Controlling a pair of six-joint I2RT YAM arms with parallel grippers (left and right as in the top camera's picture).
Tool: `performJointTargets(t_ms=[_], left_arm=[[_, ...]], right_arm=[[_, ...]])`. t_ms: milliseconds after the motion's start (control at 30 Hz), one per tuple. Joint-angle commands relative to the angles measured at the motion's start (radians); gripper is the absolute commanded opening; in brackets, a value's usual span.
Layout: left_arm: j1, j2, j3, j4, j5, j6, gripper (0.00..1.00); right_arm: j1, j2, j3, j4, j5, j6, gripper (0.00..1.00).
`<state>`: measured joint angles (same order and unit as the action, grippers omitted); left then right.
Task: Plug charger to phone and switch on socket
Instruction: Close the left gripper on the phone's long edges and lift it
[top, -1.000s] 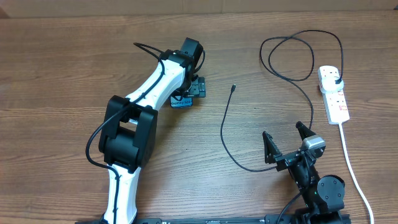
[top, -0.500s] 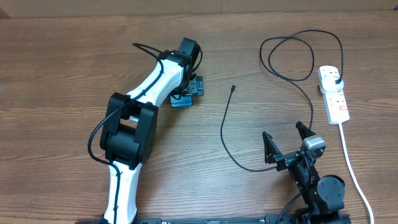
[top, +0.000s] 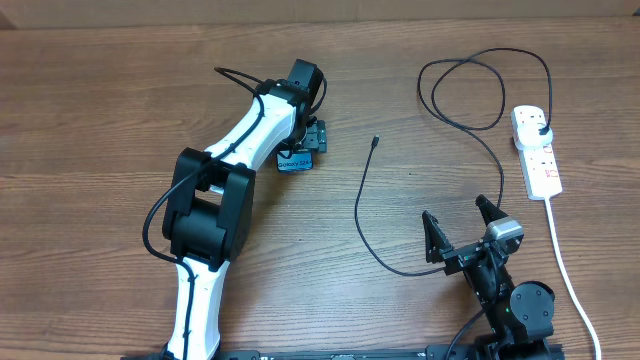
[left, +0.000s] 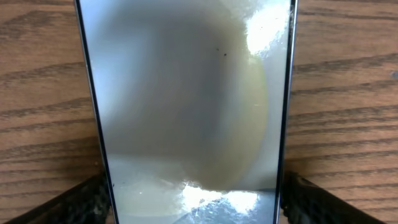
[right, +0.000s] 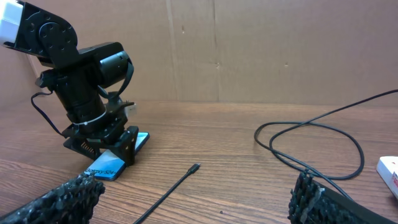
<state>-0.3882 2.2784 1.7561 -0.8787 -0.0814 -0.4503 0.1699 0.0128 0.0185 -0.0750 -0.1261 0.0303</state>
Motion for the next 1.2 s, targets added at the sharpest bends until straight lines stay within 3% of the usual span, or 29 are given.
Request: performJointTargets(t_ms=[0,233,1000,1167], left_arm=[[0.009,0.058,-0.001,-0.008,-0.014,-0.003,0.87],[0.009,0.058,-0.001,-0.026,-0.014,-0.025,0.87],[0.009,0.058,-0.001,-0.063,0.03,-0.056,0.61],[0.009,0.058,-0.001,-0.063,0.031,-0.063,0.52]], right_arm=[[-0.002,-0.01,-0.01,0.003,0.002,0.002,1.0],[-0.002,-0.01,-0.01,0.003,0.002,0.002,1.0],[-0.002,-0.01,-0.01,0.003,0.002,0.002,1.0],[-0.002,-0.01,-0.01,0.003,0.002,0.002,1.0]])
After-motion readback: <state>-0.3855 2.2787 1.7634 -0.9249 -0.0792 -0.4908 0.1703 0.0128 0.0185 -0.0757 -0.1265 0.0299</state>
